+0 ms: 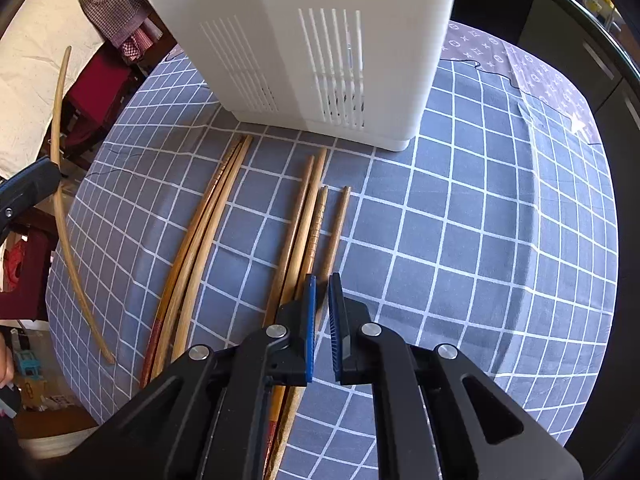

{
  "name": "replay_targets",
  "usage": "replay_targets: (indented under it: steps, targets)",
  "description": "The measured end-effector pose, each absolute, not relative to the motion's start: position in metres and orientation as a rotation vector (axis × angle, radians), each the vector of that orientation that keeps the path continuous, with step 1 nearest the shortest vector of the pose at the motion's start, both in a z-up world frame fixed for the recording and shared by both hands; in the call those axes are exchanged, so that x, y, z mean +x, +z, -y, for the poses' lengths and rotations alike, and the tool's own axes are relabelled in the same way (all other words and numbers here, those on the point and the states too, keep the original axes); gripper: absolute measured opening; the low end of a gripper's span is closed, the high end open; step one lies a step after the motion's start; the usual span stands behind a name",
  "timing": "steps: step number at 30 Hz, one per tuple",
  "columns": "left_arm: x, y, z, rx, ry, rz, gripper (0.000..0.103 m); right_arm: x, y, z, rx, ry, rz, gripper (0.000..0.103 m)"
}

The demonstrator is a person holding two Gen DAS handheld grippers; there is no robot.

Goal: Organize utensils
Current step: 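Grasp one wooden chopstick with the left gripper while the right gripper grasps another chopstick, then lift the chopsticks upright and drop them into the white caddy with both grippers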

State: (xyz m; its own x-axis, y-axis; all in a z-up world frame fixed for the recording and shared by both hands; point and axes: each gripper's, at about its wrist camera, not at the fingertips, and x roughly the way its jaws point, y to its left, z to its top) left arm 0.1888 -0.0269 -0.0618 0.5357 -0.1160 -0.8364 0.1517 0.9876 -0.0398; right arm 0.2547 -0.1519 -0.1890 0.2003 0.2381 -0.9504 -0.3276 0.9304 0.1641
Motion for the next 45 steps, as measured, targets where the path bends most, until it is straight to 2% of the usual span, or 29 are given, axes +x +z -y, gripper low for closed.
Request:
replay_targets:
  steps: [6,10,20,28,38,45]
  targets:
    - [0.181,-0.056,0.024,0.042,-0.169,-0.98,0.007,0.253,-0.191,0.129,-0.173,0.351,-1.292,0.009]
    - [0.178,-0.053,0.022,0.047,-0.18,-0.972,0.007,0.249,-0.185,0.131,-0.111,0.377,-1.267,0.007]
    - [0.161,-0.032,0.025,0.076,-0.208,-0.922,0.007,0.212,-0.1,0.173,0.054,0.461,-1.038,0.006]
    - [0.148,-0.013,0.029,0.105,-0.226,-0.873,0.007,0.178,-0.056,0.207,0.08,0.482,-0.909,0.006]
    - [0.156,0.018,0.037,0.106,-0.238,-0.812,0.007,0.178,-0.011,0.217,0.096,0.496,-0.803,0.006]
    - [0.169,0.063,0.048,0.107,-0.259,-0.738,0.007,0.194,0.051,0.228,0.132,0.504,-0.699,0.006]
